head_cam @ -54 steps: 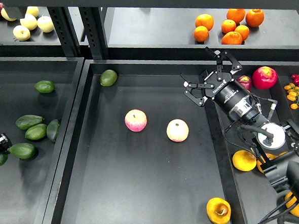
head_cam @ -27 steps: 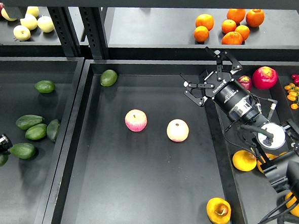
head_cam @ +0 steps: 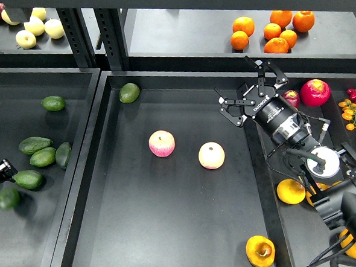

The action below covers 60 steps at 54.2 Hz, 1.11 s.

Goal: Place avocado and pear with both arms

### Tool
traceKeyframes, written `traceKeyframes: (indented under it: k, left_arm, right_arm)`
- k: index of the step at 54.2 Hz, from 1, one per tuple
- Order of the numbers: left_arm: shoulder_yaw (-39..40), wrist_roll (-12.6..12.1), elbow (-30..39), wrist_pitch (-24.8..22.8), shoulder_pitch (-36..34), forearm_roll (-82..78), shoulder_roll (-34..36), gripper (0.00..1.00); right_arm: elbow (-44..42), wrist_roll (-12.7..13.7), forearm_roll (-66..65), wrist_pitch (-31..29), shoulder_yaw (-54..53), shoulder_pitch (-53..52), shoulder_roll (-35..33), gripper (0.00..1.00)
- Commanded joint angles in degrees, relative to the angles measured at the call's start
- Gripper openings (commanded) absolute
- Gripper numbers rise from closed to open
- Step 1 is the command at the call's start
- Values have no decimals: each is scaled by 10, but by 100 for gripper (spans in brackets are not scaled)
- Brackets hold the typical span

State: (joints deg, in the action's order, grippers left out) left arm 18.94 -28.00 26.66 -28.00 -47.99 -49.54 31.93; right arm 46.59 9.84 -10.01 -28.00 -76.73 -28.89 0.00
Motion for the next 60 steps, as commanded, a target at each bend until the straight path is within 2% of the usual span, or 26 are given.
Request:
traceKeyframes:
  k: [1,7,20,25,33,41,51,54,60]
  left_arm:
    - [26,0,3,0,-2,23,0,82]
    - [63,0,5,0,-5,56,0,83]
    - [208,0,44,0,-3,157,0,83]
    - [260,0,100,0,6,204,8,83]
    - [342,0,218,0,75,279,13,83]
    - [412,0,288,0,120,287,3,83]
    - [493,0,325,0,142,288,-48,83]
    - [537,0,344,0,145,291,-100,83]
    - [580,0,357,0,152,292,-157,83]
  right_arm:
    - [0,0,0,0,1,0,0,99]
    - [0,0,0,0,1,0,0,99]
    - [-2,0,0,0,1,0,0,99]
    - [-2,0,0,0,1,0,0,99]
    - [-3,0,0,0,1,0,0,99]
    - [-3,0,0,0,1,0,0,99]
    - [-7,0,0,0,1,0,0,99]
    - [-9,0,0,0,1,0,0,99]
    - [-8,0,0,0,1,0,0,99]
